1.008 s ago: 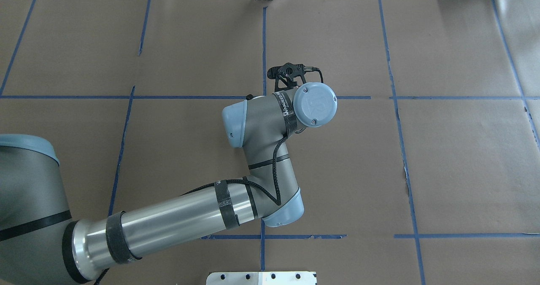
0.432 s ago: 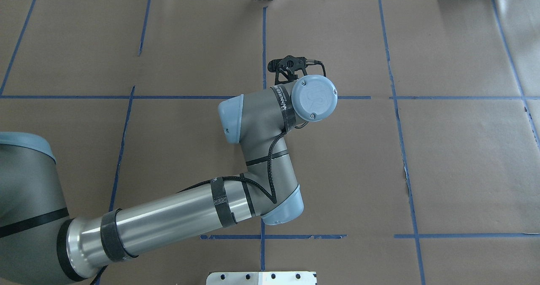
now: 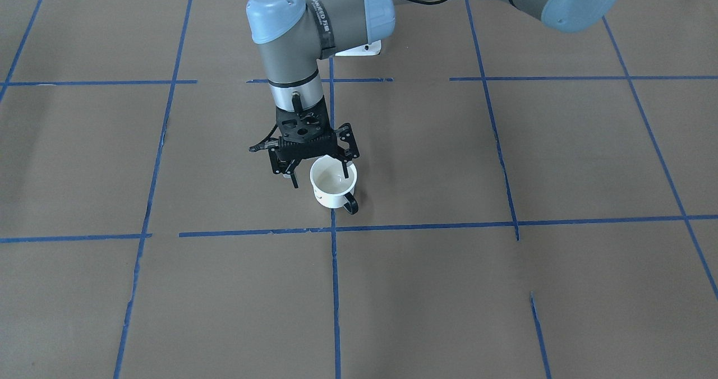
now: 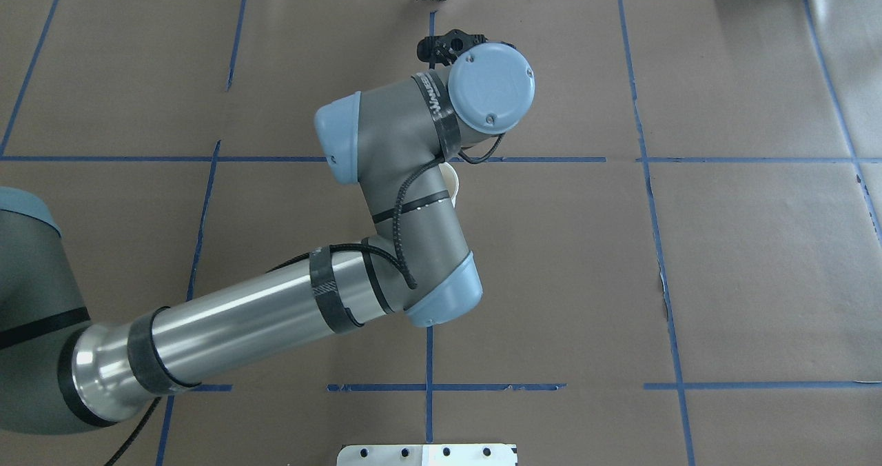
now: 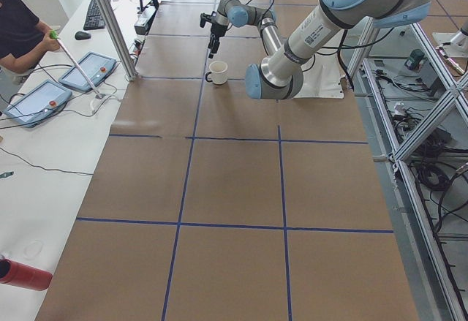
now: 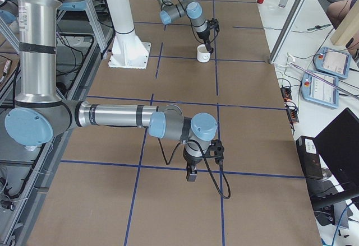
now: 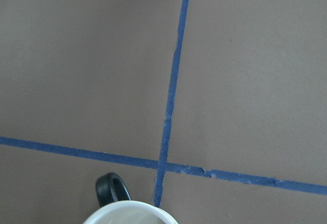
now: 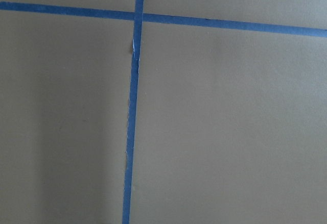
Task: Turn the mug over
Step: 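Open the left gripper and withdraw it away from the mug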
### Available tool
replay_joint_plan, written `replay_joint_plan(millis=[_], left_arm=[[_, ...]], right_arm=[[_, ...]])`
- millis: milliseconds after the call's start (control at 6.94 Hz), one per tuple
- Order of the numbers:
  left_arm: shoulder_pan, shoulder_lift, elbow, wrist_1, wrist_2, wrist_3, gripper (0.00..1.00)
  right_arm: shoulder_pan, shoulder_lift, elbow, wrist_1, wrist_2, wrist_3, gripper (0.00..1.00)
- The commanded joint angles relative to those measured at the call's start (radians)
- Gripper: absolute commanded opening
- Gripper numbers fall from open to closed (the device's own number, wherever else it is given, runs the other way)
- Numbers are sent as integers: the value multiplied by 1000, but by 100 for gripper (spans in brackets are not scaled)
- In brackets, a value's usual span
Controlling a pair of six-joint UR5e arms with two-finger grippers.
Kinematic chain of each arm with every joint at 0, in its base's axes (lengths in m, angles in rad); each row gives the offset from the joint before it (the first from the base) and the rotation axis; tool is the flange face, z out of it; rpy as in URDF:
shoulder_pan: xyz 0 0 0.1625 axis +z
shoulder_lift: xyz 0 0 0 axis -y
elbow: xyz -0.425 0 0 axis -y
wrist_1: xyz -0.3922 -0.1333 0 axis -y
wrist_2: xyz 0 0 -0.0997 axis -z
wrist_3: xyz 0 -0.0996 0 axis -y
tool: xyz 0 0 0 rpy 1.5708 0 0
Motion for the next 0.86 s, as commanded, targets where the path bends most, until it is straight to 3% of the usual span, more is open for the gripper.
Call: replay_joint_plan(millis=[0, 144, 288, 432, 720], left_arm=[[-143, 247, -296, 16, -173, 196, 99], [-215, 372, -412, 16, -241, 313, 99], [-334, 490, -477, 13, -378, 480, 99], [-475, 573, -480, 10, -507, 695, 99], [-651, 858, -560, -19, -615, 1001, 99]], right_arm=[[0, 0, 0, 0, 0, 0, 100], [0, 0, 0, 0, 0, 0, 100], [0, 0, 0, 0, 0, 0, 100], [0, 0, 0, 0, 0, 0, 100], [0, 0, 0, 0, 0, 0, 100]])
